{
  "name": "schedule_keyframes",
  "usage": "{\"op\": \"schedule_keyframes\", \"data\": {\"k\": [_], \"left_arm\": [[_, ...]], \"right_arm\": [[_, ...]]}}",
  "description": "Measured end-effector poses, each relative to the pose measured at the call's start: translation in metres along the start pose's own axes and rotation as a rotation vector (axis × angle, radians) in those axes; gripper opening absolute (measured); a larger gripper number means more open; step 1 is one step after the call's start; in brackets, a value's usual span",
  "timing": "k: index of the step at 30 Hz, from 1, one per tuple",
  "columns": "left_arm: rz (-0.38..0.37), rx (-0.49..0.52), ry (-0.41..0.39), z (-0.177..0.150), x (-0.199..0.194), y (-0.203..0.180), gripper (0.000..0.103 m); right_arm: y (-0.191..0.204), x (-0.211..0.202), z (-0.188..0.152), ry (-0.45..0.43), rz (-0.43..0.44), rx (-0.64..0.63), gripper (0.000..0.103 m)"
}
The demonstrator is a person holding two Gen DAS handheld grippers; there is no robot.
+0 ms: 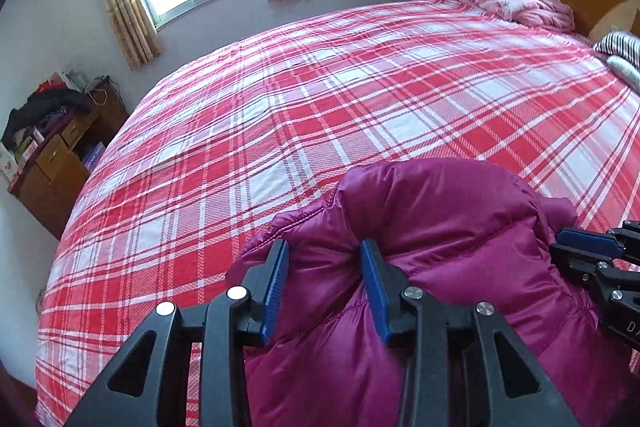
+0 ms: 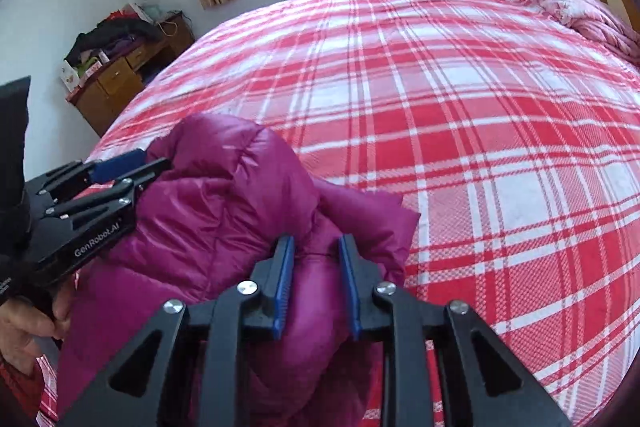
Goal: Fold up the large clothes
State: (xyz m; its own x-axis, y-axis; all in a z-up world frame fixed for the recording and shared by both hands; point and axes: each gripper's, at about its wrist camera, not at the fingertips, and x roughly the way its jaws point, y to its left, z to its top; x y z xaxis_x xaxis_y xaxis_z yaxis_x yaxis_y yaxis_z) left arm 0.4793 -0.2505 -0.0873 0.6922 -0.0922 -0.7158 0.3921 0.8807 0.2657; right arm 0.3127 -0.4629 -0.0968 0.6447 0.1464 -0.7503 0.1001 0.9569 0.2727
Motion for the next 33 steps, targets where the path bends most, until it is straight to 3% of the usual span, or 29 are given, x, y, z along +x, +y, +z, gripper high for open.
{"op": "schedule_keyframes", "data": {"k": [4, 9, 10, 12, 13, 14, 16, 19, 21, 23, 26, 29, 33], "left_arm": [[0.020, 0.019, 0.009, -0.004, 0.011, -0.008, 0.039], [0.053, 0.036, -0.002, -0.006, 0.002, -0.008, 0.044], [0.059, 0.049, -0.004, -0.007, -0.004, -0.007, 0.046], [0.035, 0.052, -0.011, -0.010, -0.020, 0.002, 0.050], [0.017, 0.039, -0.016, -0.013, -0.029, 0.010, 0.054], [-0.012, 0.005, -0.029, -0.017, -0.040, 0.023, 0.056], [-0.070, -0.116, -0.028, -0.028, -0.055, 0.056, 0.073], [-0.205, -0.335, 0.021, -0.054, -0.061, 0.100, 0.079], [-0.285, -0.452, 0.062, -0.075, -0.059, 0.115, 0.080], [-0.322, -0.482, 0.095, -0.091, -0.055, 0.112, 0.080], [-0.347, -0.476, 0.098, -0.107, -0.051, 0.095, 0.080], [-0.446, -0.537, 0.091, -0.111, -0.048, 0.088, 0.080], [-0.531, -0.551, 0.111, -0.107, -0.037, 0.072, 0.082]], "right_arm": [[-0.015, 0.006, -0.009, -0.024, 0.039, 0.062, 0.025], [-0.008, -0.010, -0.010, -0.035, 0.009, 0.047, 0.030], [-0.010, -0.018, -0.010, -0.042, 0.014, 0.069, 0.037], [-0.018, -0.045, -0.015, -0.098, 0.081, 0.134, 0.061], [-0.021, -0.058, -0.018, -0.131, 0.117, 0.155, 0.080], [-0.026, -0.073, -0.023, -0.164, 0.145, 0.170, 0.091], [-0.032, -0.093, -0.033, -0.194, 0.192, 0.185, 0.099], [-0.038, -0.097, -0.046, -0.154, 0.251, 0.217, 0.099], [-0.038, -0.087, -0.053, -0.115, 0.239, 0.226, 0.099], [-0.034, -0.074, -0.056, -0.090, 0.252, 0.230, 0.099], [-0.023, -0.051, -0.062, -0.034, 0.348, 0.249, 0.099], [-0.004, -0.038, -0.061, -0.016, 0.273, 0.173, 0.103], [0.003, -0.030, -0.056, -0.004, 0.262, 0.165, 0.103]]}}
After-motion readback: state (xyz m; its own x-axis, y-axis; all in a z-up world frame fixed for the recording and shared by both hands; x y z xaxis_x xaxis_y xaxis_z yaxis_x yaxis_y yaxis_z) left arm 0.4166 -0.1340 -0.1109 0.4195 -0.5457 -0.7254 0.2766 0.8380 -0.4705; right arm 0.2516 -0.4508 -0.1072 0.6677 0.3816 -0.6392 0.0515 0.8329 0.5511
